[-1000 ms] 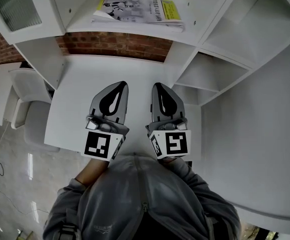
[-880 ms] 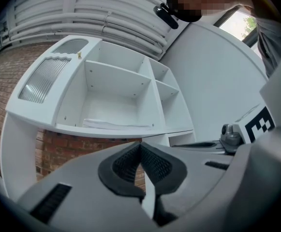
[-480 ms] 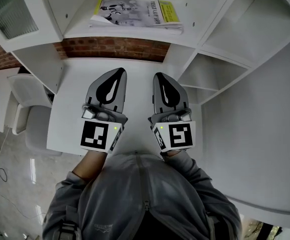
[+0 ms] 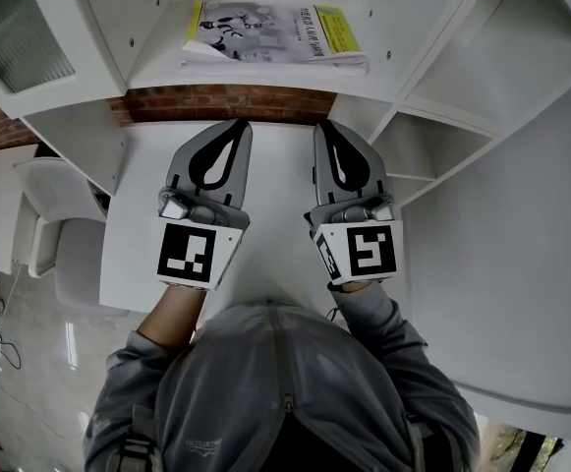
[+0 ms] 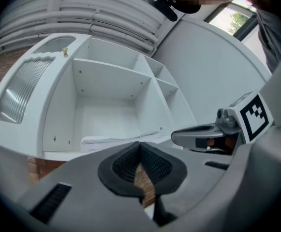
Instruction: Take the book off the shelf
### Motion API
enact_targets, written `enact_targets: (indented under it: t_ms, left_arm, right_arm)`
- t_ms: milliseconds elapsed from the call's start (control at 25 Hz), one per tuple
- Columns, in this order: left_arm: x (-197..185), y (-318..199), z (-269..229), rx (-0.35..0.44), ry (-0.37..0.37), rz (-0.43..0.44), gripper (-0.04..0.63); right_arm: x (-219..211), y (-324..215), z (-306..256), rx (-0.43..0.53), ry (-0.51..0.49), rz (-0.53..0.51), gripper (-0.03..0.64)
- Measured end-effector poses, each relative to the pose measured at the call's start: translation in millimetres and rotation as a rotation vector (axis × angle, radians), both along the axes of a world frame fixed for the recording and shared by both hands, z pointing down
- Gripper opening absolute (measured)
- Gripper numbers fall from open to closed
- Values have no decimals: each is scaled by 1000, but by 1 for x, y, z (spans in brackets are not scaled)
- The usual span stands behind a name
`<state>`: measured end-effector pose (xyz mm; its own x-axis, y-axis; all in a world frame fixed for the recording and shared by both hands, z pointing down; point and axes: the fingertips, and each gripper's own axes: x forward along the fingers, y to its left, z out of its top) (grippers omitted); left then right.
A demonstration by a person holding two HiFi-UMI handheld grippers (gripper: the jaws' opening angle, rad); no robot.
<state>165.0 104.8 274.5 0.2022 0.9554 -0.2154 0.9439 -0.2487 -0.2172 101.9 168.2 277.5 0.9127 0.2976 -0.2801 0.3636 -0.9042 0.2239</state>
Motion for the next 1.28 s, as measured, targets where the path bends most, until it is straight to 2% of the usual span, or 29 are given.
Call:
enact_targets:
  t_ms: [120, 360, 480, 640, 760, 840, 1040, 1160, 1280]
  left_arm:
    - [5, 2, -6, 41, 80, -9, 8]
    - [8, 13, -14, 172, 296, -19, 19]
    - [14, 16, -19, 210, 370, -46, 95]
    - [20, 21, -22, 264, 435, -56, 103]
    - [27, 28, -18, 374, 529, -61, 147]
    - [30, 33, -14, 456, 601, -64, 152]
    - [40, 46, -12, 609, 783, -102, 217]
    - [48, 54, -5, 726, 888, -121, 244]
    - [56, 62, 7, 846, 958, -126, 270]
  right_arm:
    - [3, -3, -10, -59, -12, 13, 28]
    - [7, -3, -26, -180, -56, 54, 28]
    - [9, 1, -32, -218, -82, 62, 29]
    - [12, 3, -34, -261, -141, 37, 29]
    - [13, 2, -33, -295, -188, 29, 31]
    - [14, 1, -31, -311, -220, 25, 32]
    - [16, 0, -22, -336, -304, 14, 43]
    - [16, -1, -21, -334, -311, 12, 71]
    - [16, 0, -22, -331, -306, 14, 92]
